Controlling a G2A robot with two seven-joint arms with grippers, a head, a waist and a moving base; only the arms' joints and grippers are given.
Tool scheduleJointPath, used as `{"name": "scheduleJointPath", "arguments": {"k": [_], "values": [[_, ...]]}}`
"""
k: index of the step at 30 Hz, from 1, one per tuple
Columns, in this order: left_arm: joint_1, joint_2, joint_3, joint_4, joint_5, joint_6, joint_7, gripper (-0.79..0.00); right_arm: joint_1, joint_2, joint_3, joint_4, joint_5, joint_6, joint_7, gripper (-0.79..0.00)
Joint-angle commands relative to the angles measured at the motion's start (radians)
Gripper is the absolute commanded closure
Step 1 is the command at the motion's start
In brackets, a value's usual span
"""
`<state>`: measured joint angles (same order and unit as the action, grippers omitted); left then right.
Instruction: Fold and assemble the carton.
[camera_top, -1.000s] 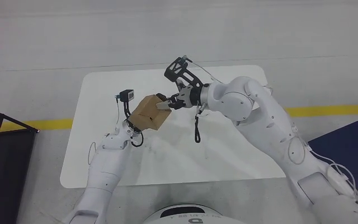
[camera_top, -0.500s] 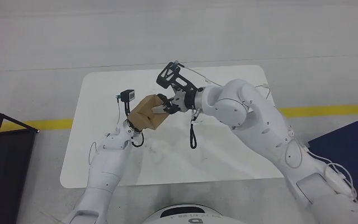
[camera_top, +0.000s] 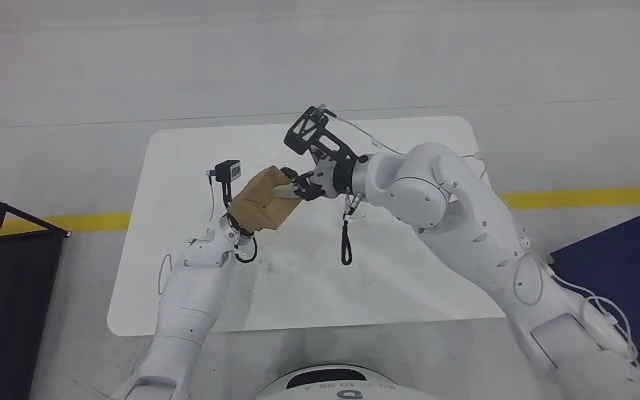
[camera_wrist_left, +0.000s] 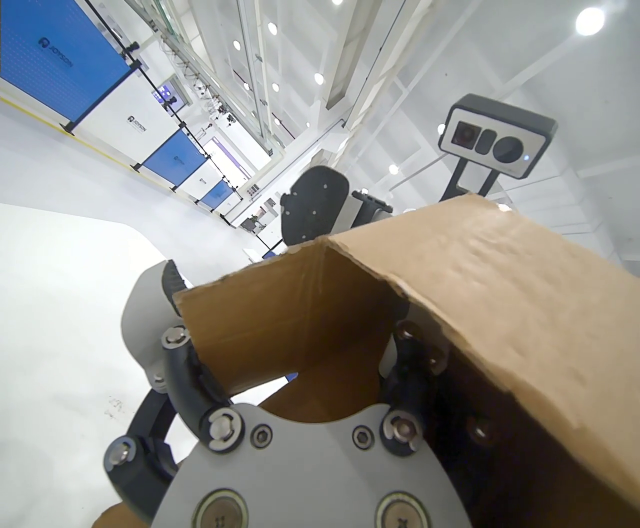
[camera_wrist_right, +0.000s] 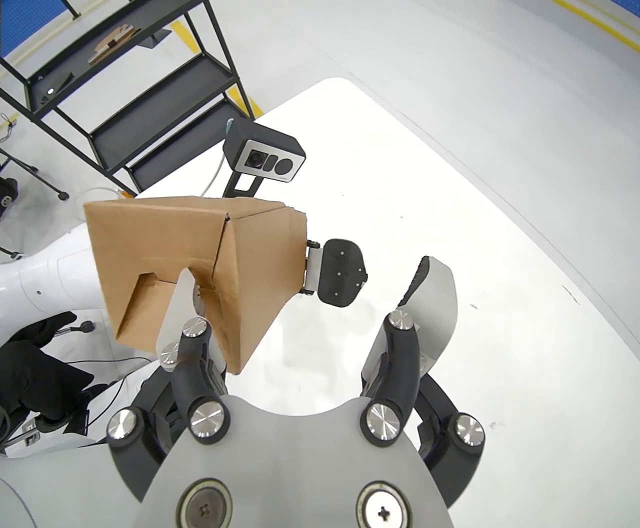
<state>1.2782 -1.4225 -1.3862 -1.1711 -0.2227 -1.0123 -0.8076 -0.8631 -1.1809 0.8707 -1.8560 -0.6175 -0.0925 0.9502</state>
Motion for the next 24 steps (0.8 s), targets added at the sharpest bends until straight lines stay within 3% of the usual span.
{"name": "scheduleJointPath", "arguments": {"k": [1,9,17,20,22,24], "values": [[-0.001,0.001,-0.004,0.003,-0.001,0.0,0.0,-0.785,-0.037,0.009,0.031,-0.036,0.0,-0.007,-0.002,-0.705],[-0.009,0.002,-0.008,0.011,0.019,0.0,0.003,-0.785,-0.209,0.046,0.182,-0.165,0.007,-0.048,-0.043,-0.702],[-0.04,0.004,-0.003,0.03,0.088,0.0,0.013,-0.785,-0.383,0.07,0.338,-0.232,0.097,-0.139,-0.185,-0.711],[-0.077,0.013,-0.019,-0.007,0.257,0.0,0.015,-0.785,-0.476,0.082,0.43,-0.245,0.137,-0.182,-0.242,-0.714],[-0.095,0.019,-0.019,-0.072,0.422,0.0,0.04,-0.662,-0.547,0.09,0.499,-0.255,0.152,-0.207,-0.271,-0.714],[-0.107,0.022,-0.007,-0.136,0.571,0.0,0.092,-0.625,-0.626,0.097,0.571,-0.269,0.167,-0.225,-0.305,-0.72]]}}
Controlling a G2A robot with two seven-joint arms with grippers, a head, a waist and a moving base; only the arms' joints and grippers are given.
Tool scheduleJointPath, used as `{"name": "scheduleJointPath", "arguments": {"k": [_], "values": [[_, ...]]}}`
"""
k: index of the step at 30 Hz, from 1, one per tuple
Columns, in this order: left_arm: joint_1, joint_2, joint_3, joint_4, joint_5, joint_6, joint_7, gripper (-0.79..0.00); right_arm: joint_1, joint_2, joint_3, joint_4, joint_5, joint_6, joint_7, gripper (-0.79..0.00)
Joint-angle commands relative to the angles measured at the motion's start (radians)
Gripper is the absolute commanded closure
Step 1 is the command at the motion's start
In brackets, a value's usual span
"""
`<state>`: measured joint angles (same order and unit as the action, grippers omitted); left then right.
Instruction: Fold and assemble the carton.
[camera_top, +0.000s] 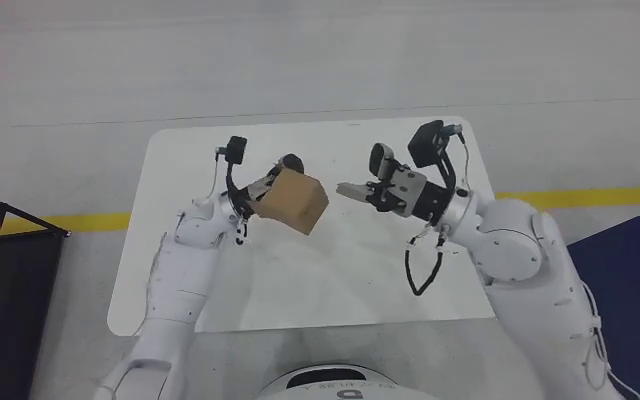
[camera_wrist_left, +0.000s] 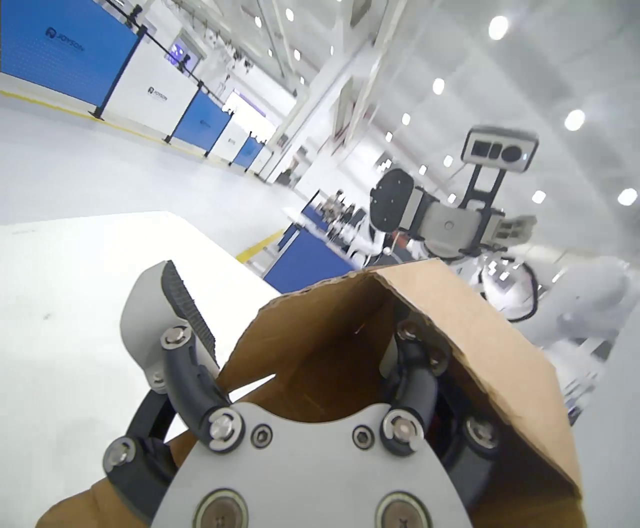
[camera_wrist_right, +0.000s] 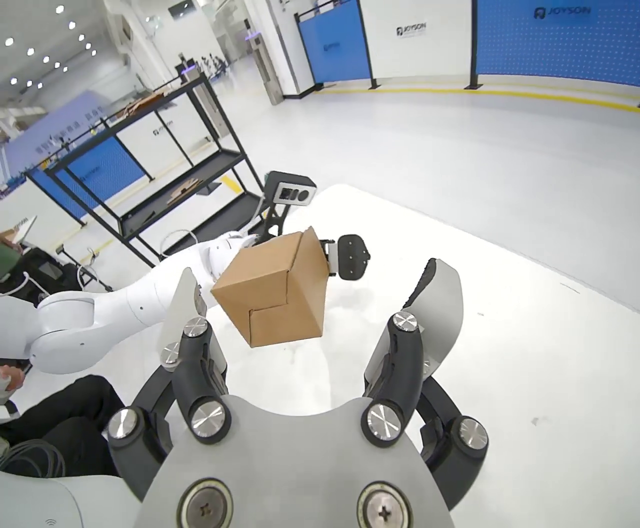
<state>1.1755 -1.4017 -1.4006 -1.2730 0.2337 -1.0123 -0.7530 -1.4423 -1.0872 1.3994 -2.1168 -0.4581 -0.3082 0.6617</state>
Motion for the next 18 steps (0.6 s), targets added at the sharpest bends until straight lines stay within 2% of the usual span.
{"name": "scheduleJointPath", "arguments": {"k": [1,2,3,7,11,13,18], "values": [[-0.012,0.003,0.013,-0.057,0.178,0.0,0.075,-0.653,-0.086,0.006,0.076,-0.015,0.015,-0.02,-0.032,-0.723],[-0.022,0.004,0.022,-0.075,0.244,0.0,0.107,-0.739,-0.126,0.008,0.107,-0.023,0.019,-0.028,-0.047,-0.727],[-0.033,0.006,0.031,-0.087,0.313,0.0,0.14,-0.776,-0.164,0.01,0.138,-0.031,0.025,-0.035,-0.064,-0.727],[-0.09,0.011,0.093,-0.125,0.725,0.0,0.287,-0.785,-0.307,0.013,0.243,-0.055,0.047,-0.062,-0.135,-0.73],[-0.118,0.01,0.206,-0.145,1.175,0.028,0.464,-0.785,-0.411,0.013,0.302,-0.069,0.061,-0.087,-0.178,-0.733],[-0.126,0.007,0.256,-0.115,1.249,0.041,0.563,-0.785,-0.439,0.013,0.315,-0.072,0.064,-0.099,-0.187,-0.73],[-0.154,0.008,0.309,-0.05,1.357,0.094,0.659,-0.785,-0.46,0.013,0.304,-0.073,0.058,-0.107,-0.182,-0.73]]}}
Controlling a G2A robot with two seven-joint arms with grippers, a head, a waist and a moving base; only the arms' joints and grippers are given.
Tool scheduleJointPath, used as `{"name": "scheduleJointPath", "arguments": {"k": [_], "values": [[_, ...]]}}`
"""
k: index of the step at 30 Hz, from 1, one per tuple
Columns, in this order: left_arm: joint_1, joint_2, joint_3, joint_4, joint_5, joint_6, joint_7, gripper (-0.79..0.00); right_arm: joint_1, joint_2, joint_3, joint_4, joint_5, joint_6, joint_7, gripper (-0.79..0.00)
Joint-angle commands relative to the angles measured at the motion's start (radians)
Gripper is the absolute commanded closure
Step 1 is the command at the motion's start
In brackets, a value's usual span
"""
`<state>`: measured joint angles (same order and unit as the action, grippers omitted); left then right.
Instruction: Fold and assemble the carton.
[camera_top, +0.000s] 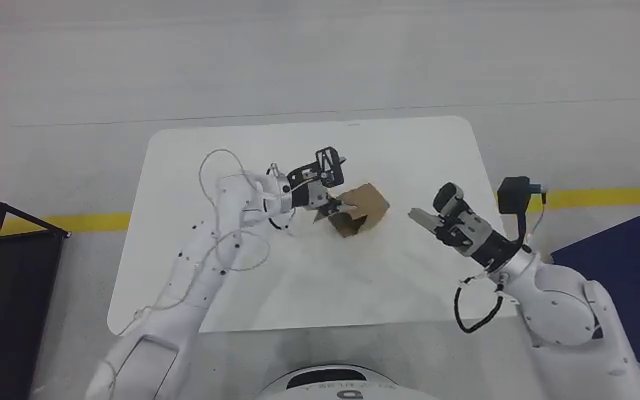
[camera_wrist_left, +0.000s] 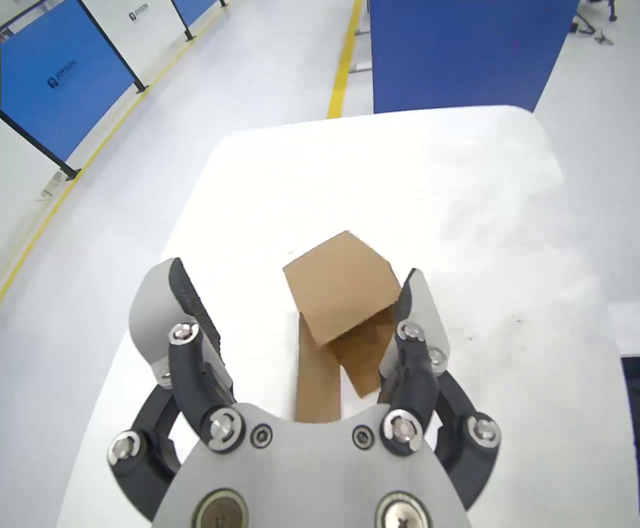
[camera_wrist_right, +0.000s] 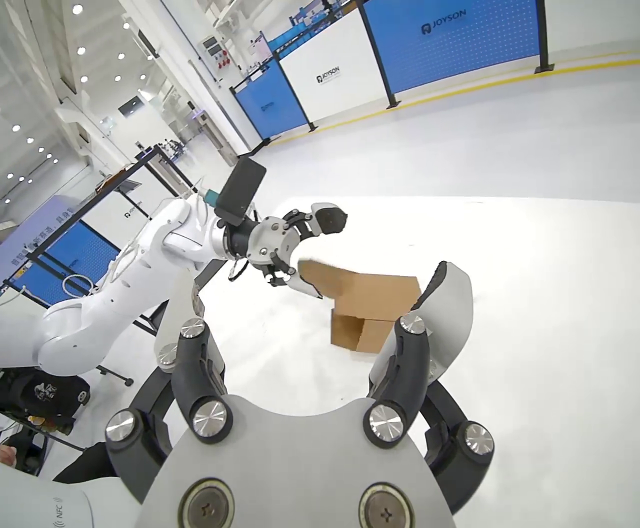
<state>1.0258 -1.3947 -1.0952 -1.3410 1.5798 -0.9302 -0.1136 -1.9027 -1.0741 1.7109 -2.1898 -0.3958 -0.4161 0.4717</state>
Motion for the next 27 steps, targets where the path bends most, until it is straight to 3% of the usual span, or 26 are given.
{"name": "scheduleJointPath", "arguments": {"k": [1,7,14,21,23,25,27], "values": [[-0.009,0.002,0.002,0.036,0.009,0.018,0.035,-0.785,0.005,0.001,-0.019,0.001,-0.009,0.003,0.019,-0.727],[0.006,0.018,-0.105,0.126,-0.163,0.028,0.154,-0.785,0.075,0.002,-0.083,0.02,-0.037,0.032,0.067,-0.727],[0.089,0.073,-0.359,0.189,-0.409,-0.078,0.195,-0.785,0.124,0.001,-0.126,0.017,-0.048,0.06,0.081,-0.785],[0.205,0.136,-0.443,0.087,-0.515,-0.082,0.12,-0.785,0.124,0.001,-0.126,0.017,-0.048,0.06,0.081,-0.785],[0.232,0.157,-0.46,0.054,-0.516,-0.082,0.106,-0.785,0.158,0.013,-0.171,0.001,-0.277,0.07,0.263,-0.785],[0.257,0.175,-0.469,0.031,-0.512,-0.082,0.111,-0.785,0.228,0.017,-0.285,0.023,-0.452,0.117,0.489,-0.785],[0.276,0.192,-0.484,0.02,-0.467,-0.082,0.127,-0.785,0.326,0.011,-0.399,0.051,-0.546,0.157,0.603,-0.785]]}}
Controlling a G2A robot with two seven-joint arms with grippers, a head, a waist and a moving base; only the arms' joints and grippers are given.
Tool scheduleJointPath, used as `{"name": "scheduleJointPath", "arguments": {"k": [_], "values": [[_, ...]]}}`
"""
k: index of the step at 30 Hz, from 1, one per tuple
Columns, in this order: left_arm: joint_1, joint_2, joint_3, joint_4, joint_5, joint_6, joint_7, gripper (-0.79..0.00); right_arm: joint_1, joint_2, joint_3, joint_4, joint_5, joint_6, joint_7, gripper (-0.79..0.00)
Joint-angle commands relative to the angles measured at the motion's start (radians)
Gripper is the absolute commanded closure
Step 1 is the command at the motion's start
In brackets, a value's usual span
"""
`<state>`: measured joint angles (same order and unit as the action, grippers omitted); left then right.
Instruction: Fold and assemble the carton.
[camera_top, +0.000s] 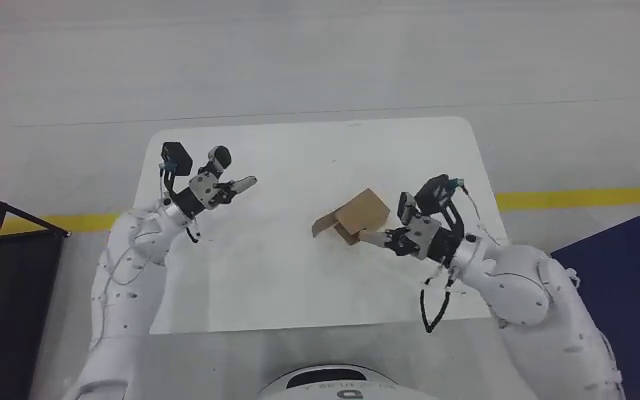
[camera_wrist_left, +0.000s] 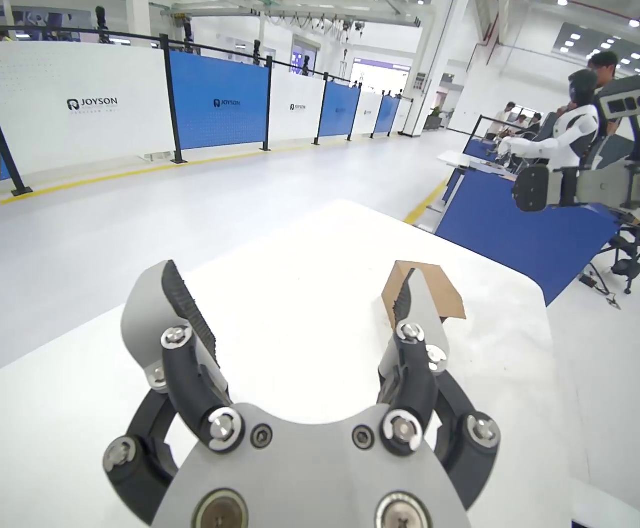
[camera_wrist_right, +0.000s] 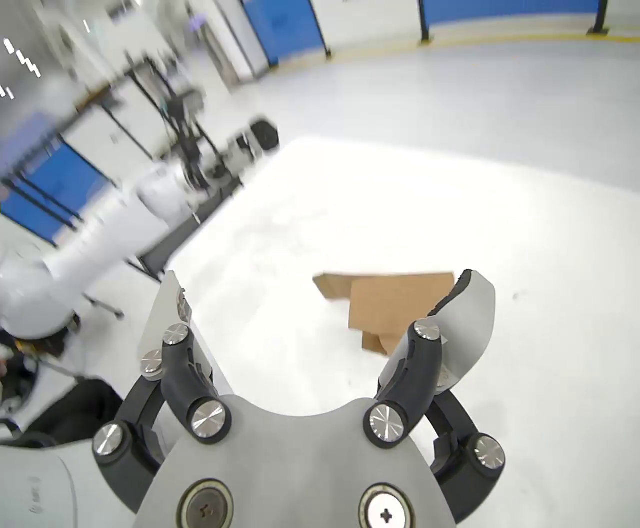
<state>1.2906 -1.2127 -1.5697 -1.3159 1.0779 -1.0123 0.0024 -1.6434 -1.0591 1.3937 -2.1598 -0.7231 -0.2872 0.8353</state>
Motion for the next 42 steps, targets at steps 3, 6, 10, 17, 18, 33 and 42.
{"name": "scheduleJointPath", "arguments": {"k": [3,6,10,17,18,33,42], "values": [[0.039,0.02,0.0,0.008,0.087,0.0,0.084,-0.785,0.179,-0.018,-0.222,0.08,-0.273,0.061,0.349,-0.785],[0.042,0.022,0.008,0.012,0.086,0.0,0.101,-0.785,0.271,-0.031,-0.323,0.123,-0.335,0.091,0.464,-0.785],[0.042,0.022,0.008,0.012,0.086,0.0,0.101,-0.785,0.354,-0.049,-0.414,0.168,-0.374,0.123,0.491,-0.785],[0.042,0.022,0.008,0.012,0.086,0.0,0.101,-0.785,0.468,-0.079,-0.583,0.269,-0.644,0.13,0.504,-0.785],[0.042,0.022,0.008,0.012,0.086,0.0,0.101,-0.785,0.478,-0.084,-0.611,0.276,-0.676,0.116,0.499,-0.757],[0.042,0.022,0.008,0.012,0.086,0.0,0.101,-0.785,0.562,-0.153,-0.798,0.404,-1.028,0.142,0.46,-0.169],[0.042,0.022,0.008,0.012,0.086,0.0,0.101,-0.785,0.527,-0.162,-0.74,0.315,-1.145,0.252,0.419,0.0]]}}
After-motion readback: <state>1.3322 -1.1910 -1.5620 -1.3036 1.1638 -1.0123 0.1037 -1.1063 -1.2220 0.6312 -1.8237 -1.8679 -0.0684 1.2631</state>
